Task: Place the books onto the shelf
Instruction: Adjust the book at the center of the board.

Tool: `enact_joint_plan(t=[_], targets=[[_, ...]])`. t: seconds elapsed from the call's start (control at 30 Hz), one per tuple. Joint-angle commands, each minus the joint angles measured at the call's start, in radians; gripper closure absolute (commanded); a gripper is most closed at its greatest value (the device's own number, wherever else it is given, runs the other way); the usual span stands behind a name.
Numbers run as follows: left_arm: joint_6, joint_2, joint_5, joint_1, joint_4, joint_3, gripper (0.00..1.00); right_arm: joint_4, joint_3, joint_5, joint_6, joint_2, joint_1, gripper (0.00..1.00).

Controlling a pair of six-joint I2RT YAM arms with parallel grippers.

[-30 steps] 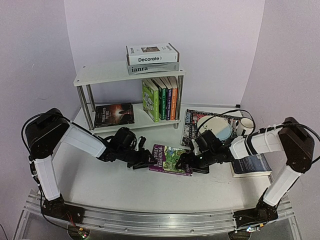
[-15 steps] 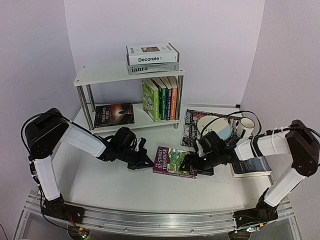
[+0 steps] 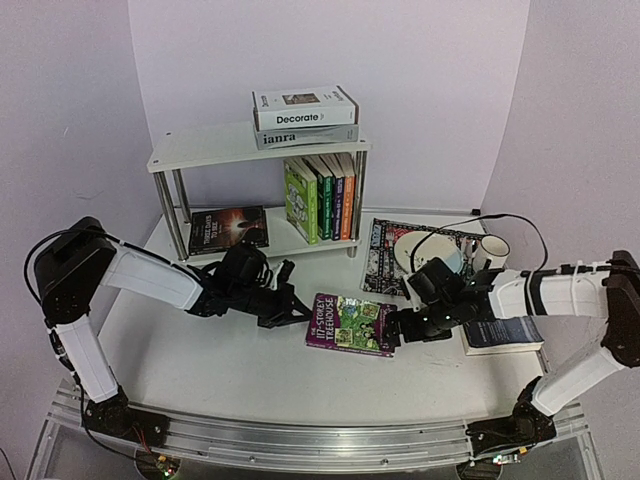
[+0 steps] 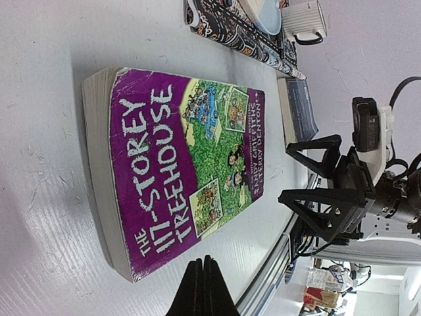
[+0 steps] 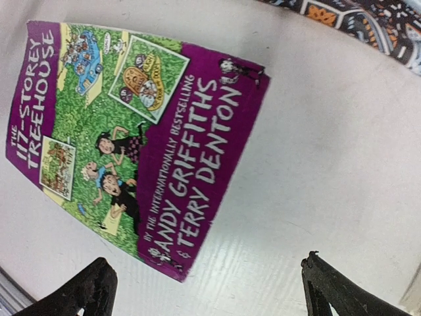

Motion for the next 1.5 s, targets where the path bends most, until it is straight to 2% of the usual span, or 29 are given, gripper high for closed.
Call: enact_joint_plan(t=[0.0,0.17,0.23,0.3,0.43,0.67,0.77,0.83,1.17,1.23,1.3,1.47], targets=[[0.011,-0.039,-0.005,0.008,0.032,0.008,0.94,-0.136,0.050,0.109,-0.116,-0.063,0.006,0.02],[0.043,0.003,-0.021,0.015,0.032,0.017,0.60,-0.123,0.087,0.039,-0.099,-0.017,0.006,0.02],[0.063,0.032,-0.023,0.015,0.032,0.042,0.52,-0.101,0.094,0.022,-0.079,0.007,0.006,0.02],[0.071,0.060,-0.027,0.015,0.032,0.060,0.47,-0.079,0.094,0.014,-0.057,0.024,0.006,0.02],[0.080,0.092,-0.048,0.014,0.033,0.080,0.43,-0.008,0.079,-0.004,0.010,0.049,0.006,0.02],[0.094,0.115,-0.059,0.014,0.033,0.099,0.32,0.135,0.060,-0.128,0.097,0.127,0.006,0.02],[0.098,0.127,-0.053,0.013,0.032,0.110,0.20,0.154,0.060,-0.145,0.103,0.142,0.006,0.02],[0.094,0.144,-0.044,0.013,0.032,0.120,0.18,0.162,0.060,-0.155,0.106,0.146,0.005,0.02],[0.086,0.228,0.025,0.009,0.032,0.187,0.25,0.236,0.052,-0.262,0.134,0.186,0.007,0.02],[0.090,0.232,0.037,0.010,0.032,0.195,0.30,0.244,0.051,-0.275,0.134,0.192,0.007,0.03],[0.092,0.238,0.052,0.009,0.032,0.205,0.40,0.248,0.051,-0.279,0.134,0.194,0.008,0.03],[0.092,0.238,0.040,0.010,0.032,0.210,0.82,0.249,0.054,-0.284,0.132,0.200,0.007,0.03]])
